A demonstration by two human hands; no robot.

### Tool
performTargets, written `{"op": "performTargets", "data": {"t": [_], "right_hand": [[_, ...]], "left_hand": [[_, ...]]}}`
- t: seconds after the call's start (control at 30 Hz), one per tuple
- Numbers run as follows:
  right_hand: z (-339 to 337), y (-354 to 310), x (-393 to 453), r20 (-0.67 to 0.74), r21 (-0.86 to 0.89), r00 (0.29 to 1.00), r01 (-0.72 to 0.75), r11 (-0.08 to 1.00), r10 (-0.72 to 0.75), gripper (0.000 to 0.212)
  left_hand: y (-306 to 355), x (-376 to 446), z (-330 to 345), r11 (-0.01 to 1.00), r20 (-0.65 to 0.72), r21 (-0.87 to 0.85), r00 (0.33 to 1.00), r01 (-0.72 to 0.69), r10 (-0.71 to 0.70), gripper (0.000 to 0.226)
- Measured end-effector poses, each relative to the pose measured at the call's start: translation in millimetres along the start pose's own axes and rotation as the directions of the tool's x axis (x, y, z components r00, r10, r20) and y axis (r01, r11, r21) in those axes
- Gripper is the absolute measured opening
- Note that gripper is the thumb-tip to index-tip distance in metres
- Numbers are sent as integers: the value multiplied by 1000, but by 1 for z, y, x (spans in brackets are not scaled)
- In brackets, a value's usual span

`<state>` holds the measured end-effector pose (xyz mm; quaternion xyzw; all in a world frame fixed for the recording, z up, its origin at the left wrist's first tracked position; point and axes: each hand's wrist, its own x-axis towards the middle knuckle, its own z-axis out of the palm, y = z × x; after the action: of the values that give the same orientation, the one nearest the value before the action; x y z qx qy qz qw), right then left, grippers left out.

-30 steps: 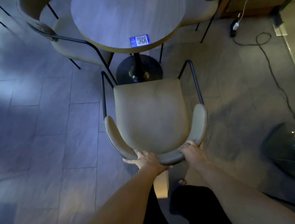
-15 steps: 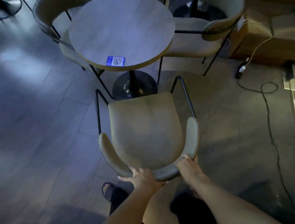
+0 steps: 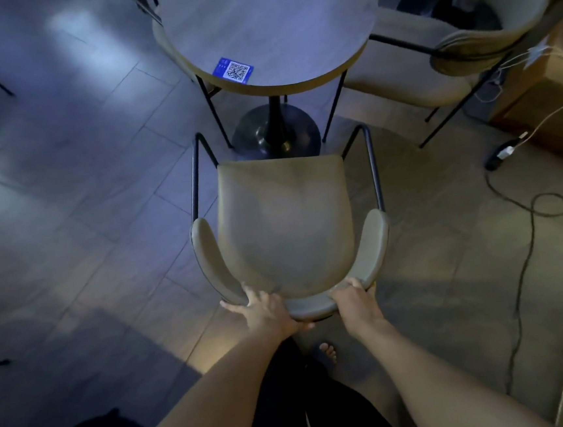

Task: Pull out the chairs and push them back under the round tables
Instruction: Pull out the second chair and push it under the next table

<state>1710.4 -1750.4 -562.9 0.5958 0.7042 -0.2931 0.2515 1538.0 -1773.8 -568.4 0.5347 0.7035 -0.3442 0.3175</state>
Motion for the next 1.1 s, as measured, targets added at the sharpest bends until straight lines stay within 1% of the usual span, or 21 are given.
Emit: {"op": "performTargets", "data": {"t": [0.07,0.2,0.4,0.5,0.63,0.77,0.83,0.93,1.0,1.1], "right_hand": [[-3,4,5,-14,-5,1000,10,1000,-10,31],[-19,12,22,-30,-14,999,20,1000,-20,31],[-48,8,50,-53,3,998,40,999,-40,29],[-62,2,65,-62,2,996,63,998,-63,29],[-80,-7,81,-97,6,993,64,998,-63,33],[-99,-16,95,-82,-6,995,49,999,-49,40],[-107,-19,103,-84,7,996,37,999,-37,39],[-119,-23,114,-70,3,997,35,999,-35,35],[-123,-24,117,-56,21,998,17,1000,-16,34],[-124,-25,120,-67,52,998,-4,999,7,31]], "left_hand": [[3,3,-7,1000,16,-31,1000,0,1,129],[9,10,-22,998,-17,-61,1000,-24,23,128],[5,35,-51,996,-121,-82,992,-44,33,123],[-2,49,-68,995,-149,-85,988,-43,30,122],[-7,67,-88,994,-159,-98,987,-47,31,122],[-11,82,-108,994,-152,-95,988,-48,33,121],[-13,89,-117,995,-164,-89,986,-53,38,120],[-14,98,-125,992,-208,-105,977,-75,52,126],[-14,101,-128,991,-208,-108,976,-84,60,133],[-14,105,-128,990,-196,-110,979,-84,61,136]]}}
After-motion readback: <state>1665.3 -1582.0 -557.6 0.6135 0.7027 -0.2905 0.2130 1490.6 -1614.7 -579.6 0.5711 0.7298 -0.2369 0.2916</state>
